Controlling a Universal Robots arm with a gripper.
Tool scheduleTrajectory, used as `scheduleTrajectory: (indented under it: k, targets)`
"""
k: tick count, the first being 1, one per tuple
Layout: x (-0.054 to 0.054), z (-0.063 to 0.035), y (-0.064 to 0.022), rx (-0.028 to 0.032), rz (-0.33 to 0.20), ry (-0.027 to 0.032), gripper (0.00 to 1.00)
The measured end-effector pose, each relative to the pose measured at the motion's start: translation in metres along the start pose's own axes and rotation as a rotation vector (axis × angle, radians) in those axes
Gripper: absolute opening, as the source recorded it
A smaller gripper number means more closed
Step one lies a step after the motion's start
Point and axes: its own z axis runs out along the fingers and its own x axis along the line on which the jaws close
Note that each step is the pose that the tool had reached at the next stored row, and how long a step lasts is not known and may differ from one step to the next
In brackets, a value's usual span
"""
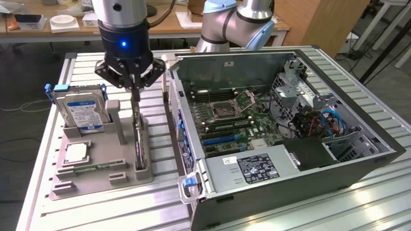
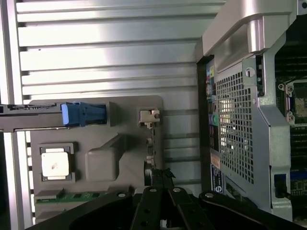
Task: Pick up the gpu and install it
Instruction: 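Pick up the gpu and move the gpu toward the slot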
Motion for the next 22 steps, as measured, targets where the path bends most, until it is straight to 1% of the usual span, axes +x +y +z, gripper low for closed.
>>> scheduleTrajectory:
  k: [16, 22]
  targets:
    - [0.0, 0.029, -0.0014, 0.0013, 0.0, 0.0062, 0.11]
    - [0.0, 0.04, -0.0019, 0.0026, 0.0, 0.0075, 0.11]
